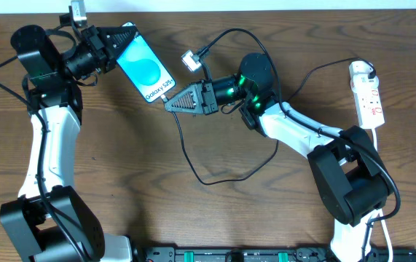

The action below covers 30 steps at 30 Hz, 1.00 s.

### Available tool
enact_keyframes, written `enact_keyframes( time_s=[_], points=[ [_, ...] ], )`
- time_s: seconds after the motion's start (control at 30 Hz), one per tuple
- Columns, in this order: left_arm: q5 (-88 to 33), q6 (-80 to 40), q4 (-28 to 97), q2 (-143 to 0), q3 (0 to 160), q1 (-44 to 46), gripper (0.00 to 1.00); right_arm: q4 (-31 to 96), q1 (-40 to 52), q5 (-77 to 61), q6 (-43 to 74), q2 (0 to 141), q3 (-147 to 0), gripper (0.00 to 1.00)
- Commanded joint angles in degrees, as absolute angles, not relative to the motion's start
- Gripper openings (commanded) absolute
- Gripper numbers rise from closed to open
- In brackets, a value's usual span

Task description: Plug charger to phone and switch on socket

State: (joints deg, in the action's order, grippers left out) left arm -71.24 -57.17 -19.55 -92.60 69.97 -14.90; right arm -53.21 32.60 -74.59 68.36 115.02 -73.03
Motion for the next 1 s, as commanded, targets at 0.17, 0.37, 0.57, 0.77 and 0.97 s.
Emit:
enact_keyframes(
  time_s=[0.17, 0.37, 0.57, 0.77, 0.97],
  points=[
    [-72.62, -59.88, -19.99, -92.49, 70.35, -14.72, 0.08, -53.34, 32.75, -74.28, 67.22, 115.18, -74.02, 0.01],
    [-73.25, -60.25, -19.99, -92.49, 70.37, -14.70, 0.07, -53.34, 32.47, -74.22, 67.22, 115.18, -74.02, 0.01],
    [-73.25, -61.67, -19.99, -92.49, 70.35, -14.70, 0.07, -53.34, 32.47, -74.06, 67.24, 115.18, -74.02, 0.01],
    [-73.28, -64.20, -19.99, -92.49, 70.35, -14.70, 0.07, -53.34, 32.47, -74.06, 67.22, 115.18, -74.02, 0.01],
    [-73.21, -63.44, -20.01, -92.49, 70.35, -14.72, 0.07, -53.34, 32.45, -74.08, 67.22, 115.18, -74.02, 0.01]
  ],
)
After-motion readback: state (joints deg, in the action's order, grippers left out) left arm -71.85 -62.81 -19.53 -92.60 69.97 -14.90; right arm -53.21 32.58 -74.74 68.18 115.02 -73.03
